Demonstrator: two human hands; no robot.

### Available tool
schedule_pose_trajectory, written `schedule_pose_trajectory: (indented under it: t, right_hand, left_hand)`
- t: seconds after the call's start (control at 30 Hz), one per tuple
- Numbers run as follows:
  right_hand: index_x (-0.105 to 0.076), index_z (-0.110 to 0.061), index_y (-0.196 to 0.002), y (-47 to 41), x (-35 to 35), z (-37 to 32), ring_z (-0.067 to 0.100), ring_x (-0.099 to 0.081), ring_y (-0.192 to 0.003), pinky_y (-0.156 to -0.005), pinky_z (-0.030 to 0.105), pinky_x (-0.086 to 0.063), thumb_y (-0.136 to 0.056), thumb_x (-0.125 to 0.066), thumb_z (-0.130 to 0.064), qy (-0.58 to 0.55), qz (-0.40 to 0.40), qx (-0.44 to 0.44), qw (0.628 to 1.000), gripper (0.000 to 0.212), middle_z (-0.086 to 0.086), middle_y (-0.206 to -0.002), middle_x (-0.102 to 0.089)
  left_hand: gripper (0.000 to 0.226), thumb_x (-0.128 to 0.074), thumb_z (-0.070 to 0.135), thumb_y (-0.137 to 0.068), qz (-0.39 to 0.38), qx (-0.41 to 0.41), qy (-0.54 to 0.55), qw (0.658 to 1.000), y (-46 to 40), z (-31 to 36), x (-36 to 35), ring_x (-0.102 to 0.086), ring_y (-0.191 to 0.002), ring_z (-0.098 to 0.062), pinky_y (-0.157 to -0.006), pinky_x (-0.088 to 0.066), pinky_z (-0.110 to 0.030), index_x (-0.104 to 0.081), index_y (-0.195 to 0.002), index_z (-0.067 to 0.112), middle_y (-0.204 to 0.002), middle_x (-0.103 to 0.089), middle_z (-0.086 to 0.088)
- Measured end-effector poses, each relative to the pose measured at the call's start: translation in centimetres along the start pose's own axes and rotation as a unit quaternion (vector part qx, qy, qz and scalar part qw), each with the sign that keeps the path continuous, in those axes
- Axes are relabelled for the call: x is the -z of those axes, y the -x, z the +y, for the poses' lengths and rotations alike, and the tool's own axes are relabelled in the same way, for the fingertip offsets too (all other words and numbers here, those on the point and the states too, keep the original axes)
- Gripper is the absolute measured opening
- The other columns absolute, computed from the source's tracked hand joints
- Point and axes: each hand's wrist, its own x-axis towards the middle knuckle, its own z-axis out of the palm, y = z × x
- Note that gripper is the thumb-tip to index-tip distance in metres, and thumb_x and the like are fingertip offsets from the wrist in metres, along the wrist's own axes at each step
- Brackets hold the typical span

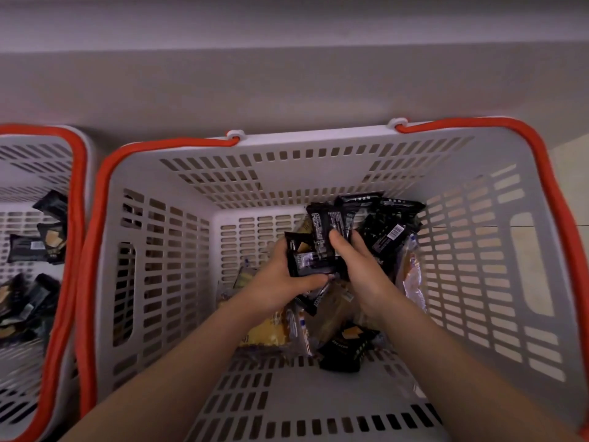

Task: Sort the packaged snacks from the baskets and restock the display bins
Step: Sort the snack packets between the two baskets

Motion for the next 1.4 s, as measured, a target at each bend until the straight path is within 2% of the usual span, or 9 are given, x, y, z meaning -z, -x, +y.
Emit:
schedule_pose_trajectory:
  t: [0.23,0.4,0.57,0.8,0.93,1.03,1.17,1.27,1.4]
  right_hand:
    - [-0.039,-0.024,-0.137,0.2,2.1,-1.6,0.013,-0.054,-0.116,-0.099,0.039,-0.045,-0.084,-0.066,-0.031,0.079,0.072,0.109,0.988,0.06,-0.006,-0.129,-0.055]
    - [-0.052,-0.042,-0.109,1.3,2.0,-1.8,-0.002,-0.063,-0.095,-0.077,0.015,-0.052,-0.084,-0.067,-0.016,0.155,-0.038,0.164,0.973,0.039,-0.018,-0.102,-0.066]
    - [-0.047,-0.048,-0.109,1.6,-0.1,-1.8,-0.006,-0.048,-0.105,-0.087,0.004,-0.038,-0.089,-0.059,-0.02,0.22,-0.036,0.202,0.954,0.036,-0.018,-0.111,-0.045]
    - [-0.025,-0.037,-0.144,1.7,-0.2,-1.1,0.009,-0.004,-0.142,-0.118,0.041,-0.008,-0.1,-0.033,-0.036,0.324,-0.119,0.13,0.929,0.045,-0.019,-0.149,-0.016]
    - [-0.032,-0.022,-0.144,1.4,1.2,-2.3,0.012,-0.028,-0.135,-0.113,0.035,-0.022,-0.099,-0.031,-0.041,0.377,-0.006,0.22,0.9,0.049,0.0,-0.149,-0.032]
    - [-0.043,-0.012,-0.136,-0.1,3.7,-3.7,0.022,-0.039,-0.127,-0.106,0.036,-0.032,-0.097,-0.043,-0.029,0.553,0.098,0.272,0.782,0.043,0.009,-0.138,-0.045]
    - [-0.024,-0.013,-0.145,-1.5,6.9,-4.1,0.026,-0.017,-0.141,-0.112,0.041,-0.022,-0.086,-0.056,-0.048,0.807,0.014,0.125,0.576,0.075,0.008,-0.152,-0.023]
    - [-0.023,-0.014,-0.143,-1.5,7.2,-3.0,0.031,-0.028,-0.132,-0.106,0.041,-0.03,-0.081,-0.064,-0.046,0.88,0.029,0.124,0.457,0.081,0.013,-0.144,-0.029]
    - [-0.032,-0.013,-0.132,-1.5,6.7,-2.3,0.034,-0.042,-0.121,-0.1,0.042,-0.035,-0.08,-0.065,-0.041,0.858,0.062,0.1,0.501,0.067,0.013,-0.131,-0.04]
  left_hand:
    - [0.058,-0.068,0.013,-0.082,0.103,-0.011,0.067,0.992,-0.8,0.6,1.4,-0.065,-0.072,0.005,-0.055,-0.05,-0.012,-0.038,-0.129,0.03,-0.102,-0.06,0.012]
    - [0.048,-0.059,0.01,-0.087,0.138,-0.04,0.053,0.988,-0.6,1.6,1.7,-0.063,-0.073,0.01,-0.052,-0.047,-0.008,-0.039,-0.122,0.036,-0.103,-0.06,0.015]
    - [0.032,-0.058,0.031,-0.089,0.081,-0.084,0.047,0.992,0.1,2.3,0.5,-0.058,-0.083,0.019,-0.06,-0.045,-0.002,-0.041,-0.104,0.053,-0.09,-0.063,0.038]
    - [0.059,-0.081,0.039,-0.053,0.05,-0.065,0.081,0.993,-0.5,0.8,-0.4,-0.066,-0.092,0.001,-0.067,-0.051,-0.012,-0.052,-0.104,0.048,-0.097,-0.07,0.019]
    - [0.059,-0.083,0.038,-0.05,0.075,-0.049,0.112,0.99,-1.0,0.9,-0.4,-0.068,-0.09,-0.004,-0.068,-0.053,-0.02,-0.051,-0.096,0.057,-0.094,-0.071,0.019]
    - [0.057,-0.081,0.029,-0.066,0.107,-0.075,0.032,0.991,-1.2,1.4,-0.1,-0.064,-0.089,0.006,-0.065,-0.051,-0.011,-0.046,-0.091,0.067,-0.092,-0.066,0.03]
    - [0.066,-0.079,0.028,-0.072,0.126,-0.103,-0.061,0.985,-1.1,1.5,0.6,-0.061,-0.089,0.01,-0.07,-0.051,-0.01,-0.038,-0.122,0.04,-0.102,-0.059,0.027]
    - [0.077,-0.078,0.029,-0.072,0.141,-0.114,-0.129,0.975,-0.7,1.7,0.9,-0.053,-0.085,0.016,-0.068,-0.046,-0.004,-0.031,-0.133,0.03,-0.1,-0.05,0.032]
    - [0.083,-0.078,0.032,-0.071,0.158,-0.112,-0.184,0.964,0.1,1.5,1.4,-0.052,-0.091,0.001,-0.067,-0.039,0.001,-0.029,-0.138,0.022,-0.104,-0.049,0.022]
